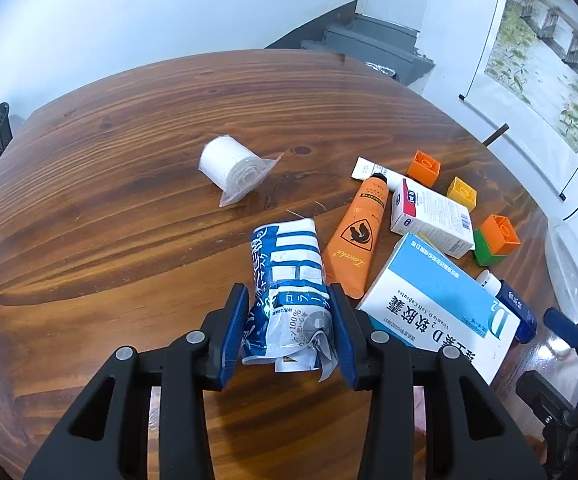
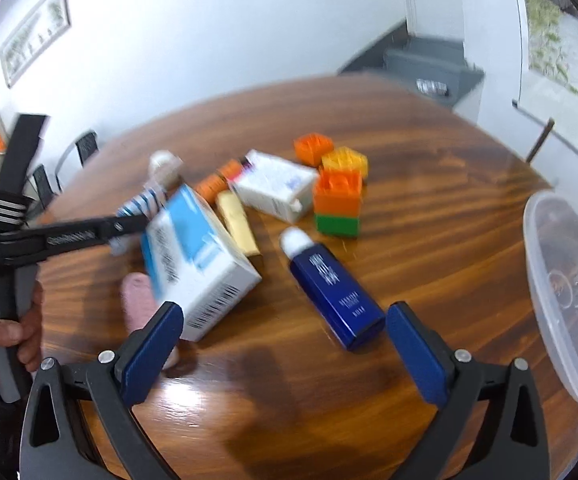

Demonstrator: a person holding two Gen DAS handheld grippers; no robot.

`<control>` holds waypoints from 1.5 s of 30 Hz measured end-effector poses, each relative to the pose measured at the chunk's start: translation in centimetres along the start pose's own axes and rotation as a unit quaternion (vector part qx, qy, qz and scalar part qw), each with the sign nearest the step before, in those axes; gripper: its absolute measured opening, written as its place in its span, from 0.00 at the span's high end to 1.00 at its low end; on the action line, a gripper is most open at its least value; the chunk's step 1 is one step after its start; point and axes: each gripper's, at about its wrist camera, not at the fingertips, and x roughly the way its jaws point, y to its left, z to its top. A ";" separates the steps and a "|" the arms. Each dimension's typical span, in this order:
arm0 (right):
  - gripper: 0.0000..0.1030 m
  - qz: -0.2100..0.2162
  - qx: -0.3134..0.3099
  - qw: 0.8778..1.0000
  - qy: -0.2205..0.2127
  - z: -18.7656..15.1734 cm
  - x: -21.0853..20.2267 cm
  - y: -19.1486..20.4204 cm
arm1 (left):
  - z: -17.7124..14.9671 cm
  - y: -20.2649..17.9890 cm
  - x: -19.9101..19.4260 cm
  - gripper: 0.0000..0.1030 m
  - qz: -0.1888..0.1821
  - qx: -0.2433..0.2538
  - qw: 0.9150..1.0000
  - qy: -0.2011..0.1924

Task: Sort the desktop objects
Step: 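Grasp the blue-white vitamin box with the right tool while the left holds the wrapped packet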

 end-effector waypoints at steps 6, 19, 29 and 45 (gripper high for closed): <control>0.19 -0.003 -0.072 0.997 -0.021 1.5 0.5 3.8 | -0.1 0.2 -0.6 0.58 0.007 -0.003 1.000 -0.002; 0.30 0.043 -0.087 0.994 0.046 1.0 4.4 6.4 | -0.6 0.9 1.3 0.57 0.024 -0.006 1.000 0.019; 0.20 0.052 -0.106 0.990 0.081 2.7 7.3 8.7 | -0.3 1.2 1.9 0.56 0.051 0.007 0.999 0.009; 0.28 0.042 -0.065 0.995 0.066 1.6 8.0 7.9 | -0.6 1.2 1.0 0.57 0.054 -0.003 0.999 0.001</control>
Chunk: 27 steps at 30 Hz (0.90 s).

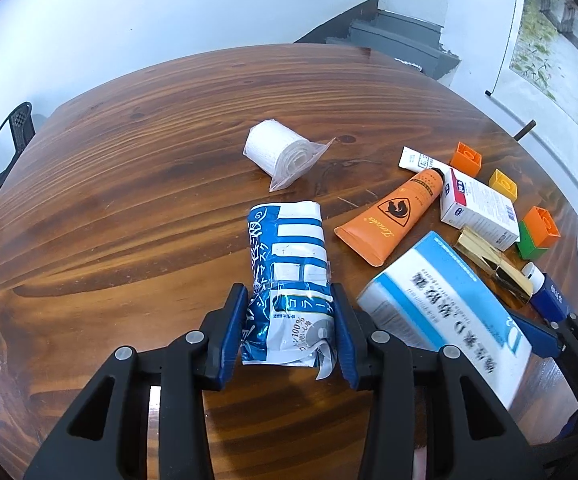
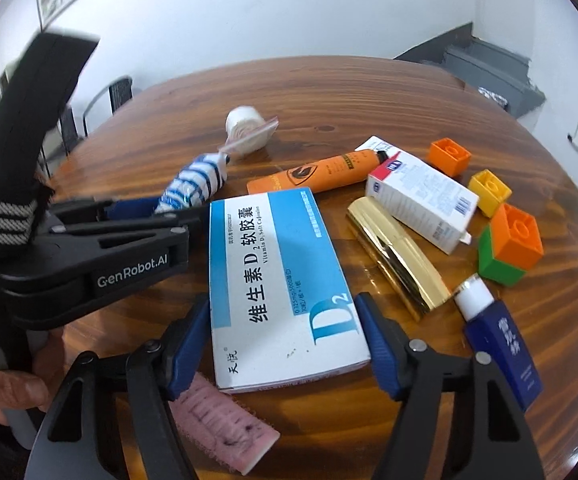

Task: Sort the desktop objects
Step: 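Grasp the blue-white vitamin box with the right tool while the left holds the wrapped packet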

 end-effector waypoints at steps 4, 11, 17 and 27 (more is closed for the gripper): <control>0.29 0.002 0.032 0.999 -0.032 -1.1 -2.0 -1.5 | -0.1 -0.6 -0.9 0.57 -0.005 0.003 1.000 -0.012; 0.29 -0.024 0.071 0.994 -0.074 -2.5 -4.3 -3.9 | -0.4 -1.7 -1.6 0.57 -0.012 0.012 1.000 -0.019; 0.29 -0.023 0.103 0.990 -0.094 -2.9 -6.0 -5.2 | -0.5 -2.3 -2.4 0.57 -0.018 0.014 0.999 -0.028; 0.30 -0.023 0.129 0.984 -0.124 -3.5 -8.8 -6.3 | -0.8 -3.5 -3.0 0.58 -0.030 0.023 0.999 -0.032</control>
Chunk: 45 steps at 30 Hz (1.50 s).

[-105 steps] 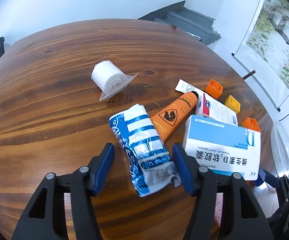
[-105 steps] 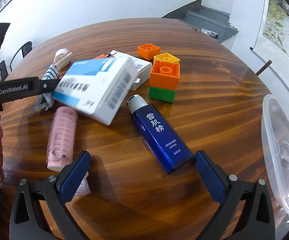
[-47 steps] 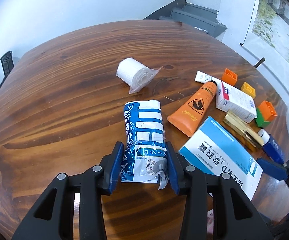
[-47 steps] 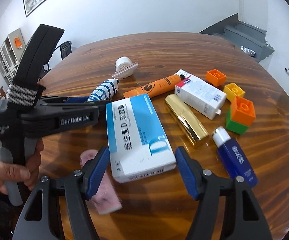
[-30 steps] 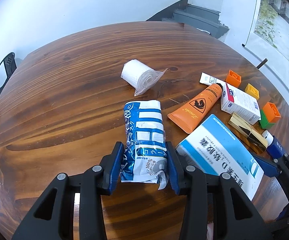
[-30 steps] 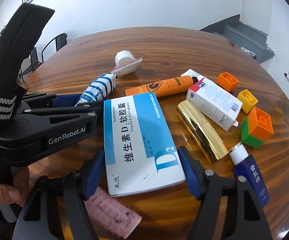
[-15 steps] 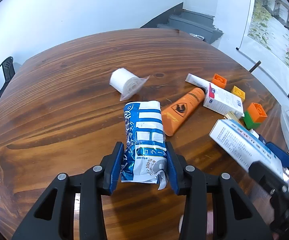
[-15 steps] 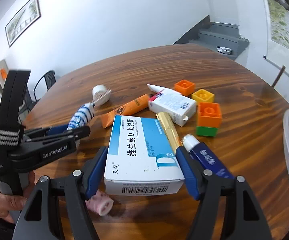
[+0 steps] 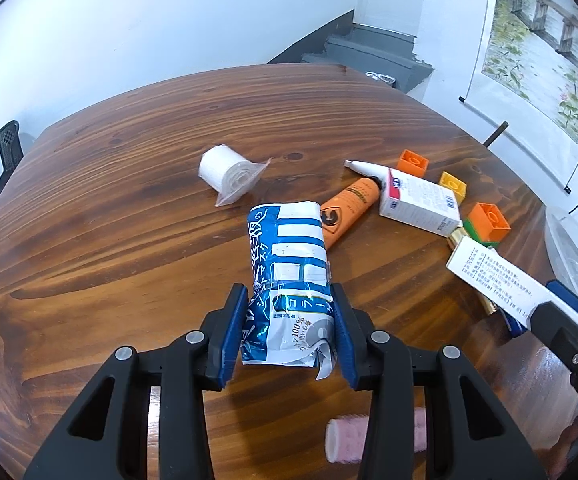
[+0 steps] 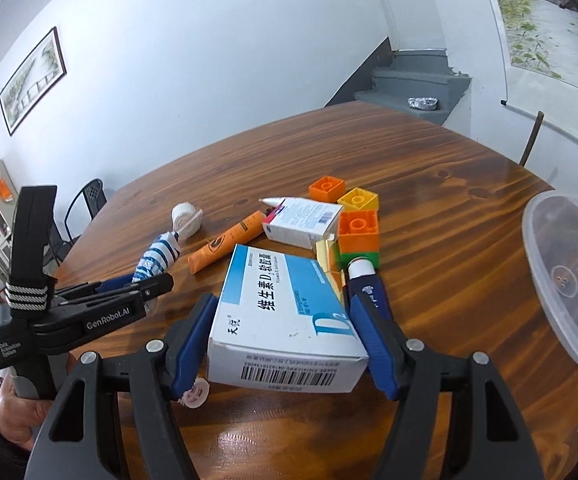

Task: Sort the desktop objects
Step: 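Grasp the blue-white vitamin box with the right tool while the left holds the wrapped packet, then lift and carry the box and packet toward the clear plastic bowl with both tools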

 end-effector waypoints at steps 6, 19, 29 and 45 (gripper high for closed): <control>0.30 0.003 -0.006 1.000 -0.005 -0.1 -0.3 -0.3 | -0.1 -0.9 -0.4 0.57 -0.008 0.009 1.000 -0.005; 0.30 0.008 -0.024 0.997 0.069 -2.5 2.1 -0.2 | -0.4 -1.2 -0.1 0.57 -0.011 0.010 1.000 0.005; 0.23 0.000 -0.055 0.992 0.116 -2.7 4.5 1.3 | -0.5 -1.4 -0.2 0.57 -0.013 0.011 1.000 0.005; 0.30 0.006 -0.052 0.997 0.060 -2.3 1.5 1.4 | -0.7 -2.2 -0.7 0.57 -0.014 0.016 1.000 -0.002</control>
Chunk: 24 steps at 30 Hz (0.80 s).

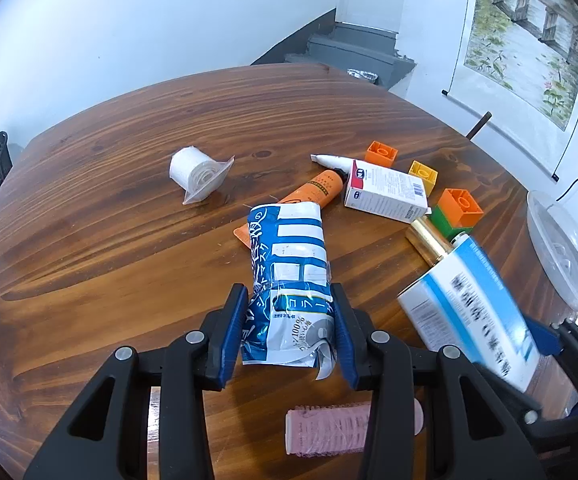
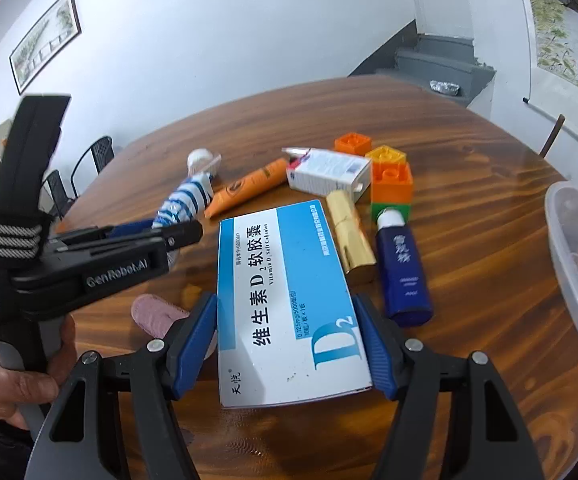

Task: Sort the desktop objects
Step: 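Lift and carry the box and packet toward the clear plastic bowl with both tools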

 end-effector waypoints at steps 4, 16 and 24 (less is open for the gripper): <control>0.30 -0.013 0.010 1.000 -0.025 0.4 -1.6 -1.0 | -0.1 -0.7 -0.6 0.57 0.000 0.005 1.000 -0.009; 0.30 -0.080 0.081 0.989 -0.096 0.5 -7.1 -8.0 | 0.2 -8.0 -1.6 0.57 -0.045 0.047 0.998 -0.020; 0.30 -0.145 0.128 0.970 -0.148 0.0 -11.1 -14.6 | 1.2 -14.4 -1.2 0.57 -0.079 0.075 0.994 -0.013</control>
